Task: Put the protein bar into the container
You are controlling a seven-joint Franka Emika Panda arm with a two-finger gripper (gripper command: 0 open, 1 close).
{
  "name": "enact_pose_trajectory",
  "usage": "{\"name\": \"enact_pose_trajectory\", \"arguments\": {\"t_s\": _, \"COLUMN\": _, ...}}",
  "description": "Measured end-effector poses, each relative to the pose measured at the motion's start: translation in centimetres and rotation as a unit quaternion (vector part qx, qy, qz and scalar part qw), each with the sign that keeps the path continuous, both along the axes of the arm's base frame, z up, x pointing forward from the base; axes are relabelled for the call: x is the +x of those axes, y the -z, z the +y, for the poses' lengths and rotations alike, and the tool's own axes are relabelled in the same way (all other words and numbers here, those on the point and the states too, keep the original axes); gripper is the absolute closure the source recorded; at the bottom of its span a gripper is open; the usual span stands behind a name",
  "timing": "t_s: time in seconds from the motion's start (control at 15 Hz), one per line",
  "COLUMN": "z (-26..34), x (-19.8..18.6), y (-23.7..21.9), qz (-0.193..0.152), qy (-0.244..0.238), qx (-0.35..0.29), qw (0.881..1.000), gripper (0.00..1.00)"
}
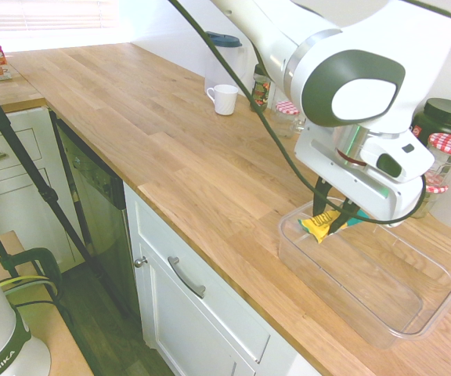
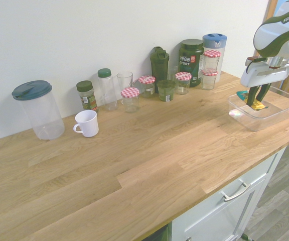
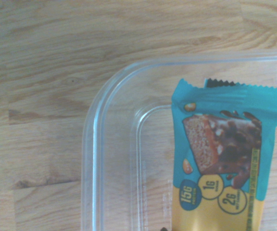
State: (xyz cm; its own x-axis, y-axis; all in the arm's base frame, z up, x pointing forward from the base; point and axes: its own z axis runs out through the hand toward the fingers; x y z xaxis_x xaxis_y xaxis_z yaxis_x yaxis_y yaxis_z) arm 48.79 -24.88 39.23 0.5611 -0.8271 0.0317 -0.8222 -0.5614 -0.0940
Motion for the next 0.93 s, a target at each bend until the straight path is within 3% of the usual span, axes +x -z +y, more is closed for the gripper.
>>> {"name": "enact_pose_trajectory", "arguments": {"t_s": 0.27, "z": -0.1, "x": 1.2, "y": 2.0, "qz": 0.006, "qy": -0.006, "qx": -0.002, "qw": 1.000, "gripper": 1.00}}
{"name": "enact_pose_trajectory", "arguments": {"t_s": 0.33, "z": -0.1, "x": 1.6, "y": 2.4, "qz": 0.009, "qy": -0.006, "qx": -0.001, "qw": 1.000, "gripper": 0.00}}
{"name": "enact_pose_trajectory", "arguments": {"t_s": 0.93, "z": -1.0, "x": 3.2, "y": 2.6, "qz": 0.008, "qy": -0.002, "qx": -0.002, "qw": 1.000, "gripper": 0.00}}
